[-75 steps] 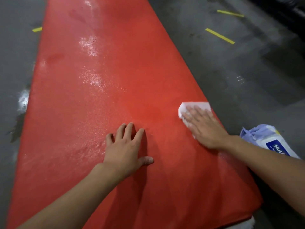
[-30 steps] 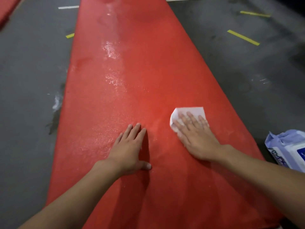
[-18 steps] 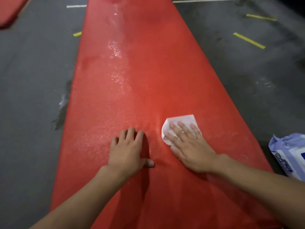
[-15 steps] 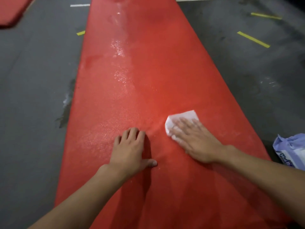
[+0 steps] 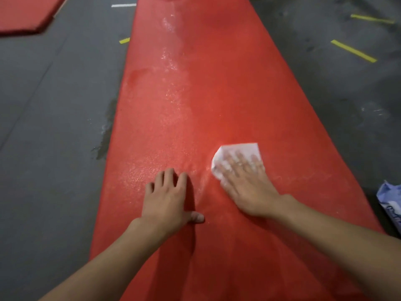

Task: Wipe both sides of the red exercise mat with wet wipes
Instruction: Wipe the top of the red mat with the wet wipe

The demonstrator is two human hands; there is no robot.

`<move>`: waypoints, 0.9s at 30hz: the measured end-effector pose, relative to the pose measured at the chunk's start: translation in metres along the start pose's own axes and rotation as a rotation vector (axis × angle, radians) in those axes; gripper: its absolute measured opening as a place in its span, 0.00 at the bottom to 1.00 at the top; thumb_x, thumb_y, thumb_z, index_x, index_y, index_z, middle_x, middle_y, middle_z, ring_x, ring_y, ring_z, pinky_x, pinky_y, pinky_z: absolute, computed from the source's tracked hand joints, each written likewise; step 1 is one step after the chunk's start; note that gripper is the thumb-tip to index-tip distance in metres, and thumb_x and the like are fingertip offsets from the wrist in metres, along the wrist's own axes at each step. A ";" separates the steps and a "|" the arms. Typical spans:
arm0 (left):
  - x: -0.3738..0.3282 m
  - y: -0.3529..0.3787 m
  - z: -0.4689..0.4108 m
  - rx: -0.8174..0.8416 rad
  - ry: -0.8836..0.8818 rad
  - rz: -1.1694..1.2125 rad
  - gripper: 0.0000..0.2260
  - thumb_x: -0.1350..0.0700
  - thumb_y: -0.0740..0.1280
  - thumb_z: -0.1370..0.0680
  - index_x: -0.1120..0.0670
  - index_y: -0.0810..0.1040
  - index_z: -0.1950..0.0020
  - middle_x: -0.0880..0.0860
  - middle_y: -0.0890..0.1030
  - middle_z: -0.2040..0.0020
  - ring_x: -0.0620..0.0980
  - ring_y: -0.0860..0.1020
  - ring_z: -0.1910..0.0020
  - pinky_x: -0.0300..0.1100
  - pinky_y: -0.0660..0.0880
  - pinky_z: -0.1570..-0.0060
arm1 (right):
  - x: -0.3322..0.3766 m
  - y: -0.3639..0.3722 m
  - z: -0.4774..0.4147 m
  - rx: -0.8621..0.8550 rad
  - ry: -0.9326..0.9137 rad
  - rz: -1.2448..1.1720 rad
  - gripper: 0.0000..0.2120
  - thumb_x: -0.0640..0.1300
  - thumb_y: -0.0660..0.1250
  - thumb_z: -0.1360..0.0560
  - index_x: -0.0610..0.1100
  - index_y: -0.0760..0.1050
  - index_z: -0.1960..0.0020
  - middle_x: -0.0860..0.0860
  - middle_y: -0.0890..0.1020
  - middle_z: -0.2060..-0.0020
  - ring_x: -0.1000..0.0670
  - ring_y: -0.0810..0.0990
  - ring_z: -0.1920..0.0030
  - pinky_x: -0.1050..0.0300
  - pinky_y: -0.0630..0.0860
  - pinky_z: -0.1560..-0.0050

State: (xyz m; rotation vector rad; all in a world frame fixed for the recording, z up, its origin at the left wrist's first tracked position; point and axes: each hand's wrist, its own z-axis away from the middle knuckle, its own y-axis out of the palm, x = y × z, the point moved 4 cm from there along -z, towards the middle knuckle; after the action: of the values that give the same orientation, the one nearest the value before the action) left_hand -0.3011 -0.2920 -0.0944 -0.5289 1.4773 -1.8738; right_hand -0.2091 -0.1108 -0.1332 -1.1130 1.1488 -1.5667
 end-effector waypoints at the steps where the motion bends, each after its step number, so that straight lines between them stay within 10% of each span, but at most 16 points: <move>1: 0.000 -0.001 0.000 -0.003 0.007 -0.013 0.47 0.25 0.68 0.39 0.47 0.58 0.28 0.52 0.59 0.29 0.54 0.57 0.28 0.52 0.62 0.33 | 0.011 0.004 0.008 0.023 -0.109 0.015 0.29 0.63 0.32 0.20 0.59 0.47 0.21 0.51 0.49 0.19 0.48 0.41 0.21 0.40 0.37 0.24; 8: 0.021 0.005 0.005 0.151 0.095 0.081 0.54 0.35 0.76 0.36 0.47 0.45 0.21 0.49 0.46 0.21 0.51 0.47 0.21 0.51 0.53 0.24 | -0.011 -0.007 -0.028 -0.015 0.097 0.037 0.29 0.61 0.34 0.21 0.60 0.42 0.20 0.52 0.43 0.19 0.49 0.38 0.21 0.43 0.34 0.25; 13: 0.022 0.006 0.009 0.086 0.044 0.068 0.55 0.36 0.76 0.37 0.50 0.47 0.21 0.51 0.48 0.21 0.52 0.47 0.21 0.49 0.54 0.25 | 0.013 0.001 -0.009 0.079 -0.248 0.047 0.29 0.63 0.28 0.21 0.62 0.40 0.21 0.54 0.41 0.20 0.51 0.36 0.22 0.44 0.32 0.24; 17: 0.033 0.006 0.016 0.054 -0.109 0.001 0.54 0.27 0.71 0.41 0.49 0.52 0.24 0.55 0.53 0.24 0.59 0.51 0.24 0.54 0.58 0.28 | 0.003 -0.010 -0.038 0.000 0.061 0.030 0.28 0.60 0.33 0.20 0.60 0.41 0.20 0.53 0.40 0.20 0.50 0.36 0.21 0.42 0.33 0.25; 22: 0.038 0.000 0.015 0.130 -0.053 0.040 0.54 0.29 0.73 0.39 0.48 0.51 0.23 0.53 0.52 0.23 0.58 0.49 0.22 0.56 0.57 0.27 | 0.050 0.006 -0.012 0.094 -0.351 0.040 0.29 0.63 0.32 0.20 0.60 0.45 0.20 0.53 0.45 0.20 0.49 0.39 0.20 0.42 0.35 0.24; 27: 0.059 0.000 0.019 0.181 -0.009 0.070 0.56 0.42 0.79 0.36 0.53 0.45 0.20 0.51 0.47 0.20 0.52 0.46 0.21 0.50 0.54 0.24 | 0.047 -0.007 -0.049 0.004 -0.036 0.010 0.27 0.60 0.37 0.18 0.58 0.43 0.20 0.53 0.42 0.20 0.49 0.38 0.21 0.41 0.33 0.25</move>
State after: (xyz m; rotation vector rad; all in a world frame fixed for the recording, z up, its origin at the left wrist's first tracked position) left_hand -0.3284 -0.3480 -0.0951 -0.3940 1.2874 -1.9238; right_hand -0.2677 -0.1452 -0.1271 -1.1263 1.1254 -1.5345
